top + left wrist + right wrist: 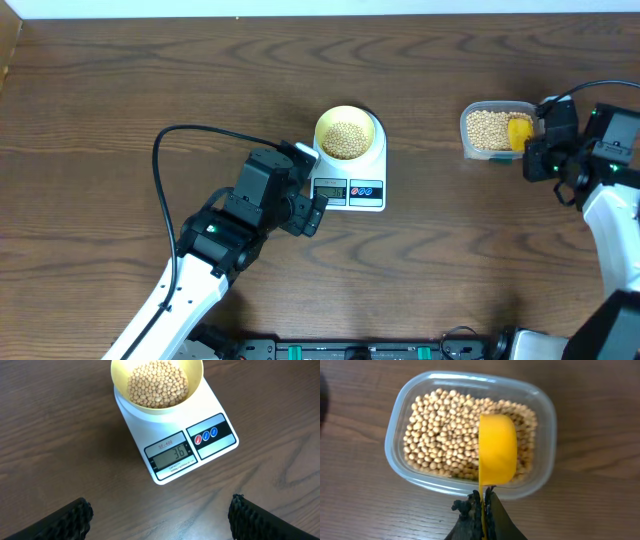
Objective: Scoop item into bowl and weigh 50g on scale
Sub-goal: 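Lower the scoop into the soybeans in the tub, right gripper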
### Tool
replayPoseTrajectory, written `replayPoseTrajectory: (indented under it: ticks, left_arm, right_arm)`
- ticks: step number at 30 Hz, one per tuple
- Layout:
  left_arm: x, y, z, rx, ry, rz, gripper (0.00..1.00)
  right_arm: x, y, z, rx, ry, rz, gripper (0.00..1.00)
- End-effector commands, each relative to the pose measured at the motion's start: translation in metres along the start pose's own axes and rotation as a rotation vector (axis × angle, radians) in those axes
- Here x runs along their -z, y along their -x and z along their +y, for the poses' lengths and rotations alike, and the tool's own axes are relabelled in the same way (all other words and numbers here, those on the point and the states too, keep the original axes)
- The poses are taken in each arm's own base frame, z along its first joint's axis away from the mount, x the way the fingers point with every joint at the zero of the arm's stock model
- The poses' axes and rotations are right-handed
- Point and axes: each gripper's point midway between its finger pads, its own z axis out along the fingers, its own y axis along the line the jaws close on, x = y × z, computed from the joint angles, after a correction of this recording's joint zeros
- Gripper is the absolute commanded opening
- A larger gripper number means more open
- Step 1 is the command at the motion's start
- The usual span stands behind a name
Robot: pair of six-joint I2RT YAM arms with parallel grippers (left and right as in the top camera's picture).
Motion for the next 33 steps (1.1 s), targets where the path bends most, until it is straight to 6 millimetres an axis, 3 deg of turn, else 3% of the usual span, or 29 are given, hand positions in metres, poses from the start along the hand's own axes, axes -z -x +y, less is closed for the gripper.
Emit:
replayPoseTrajectory:
  ticks: [1,11,21,33]
  left_arm:
    - [-0.001,-0.001,0.003,0.012,0.012,0.004,0.89]
    - [-0.001,-0.001,0.003,0.012,0.012,0.004,0.89]
    - [-0.001,-0.001,0.003,0.012,0.012,0.004,0.89]
    - [-0.001,-0.001,0.003,0.012,0.012,0.004,0.89]
  right_arm:
    - [-0.01,-0.005,0.011,-0.011,0.079,0.01,0.01]
    - [-0.028,-0.012,0.029,-0.091,0.212,0.026,0.01]
    - [-0.026,-0.004,0.039,-0.109,0.278,-0.012,0.01]
    - [-0.025,-0.003,0.041,-0.289,0.288,0.012,0.01]
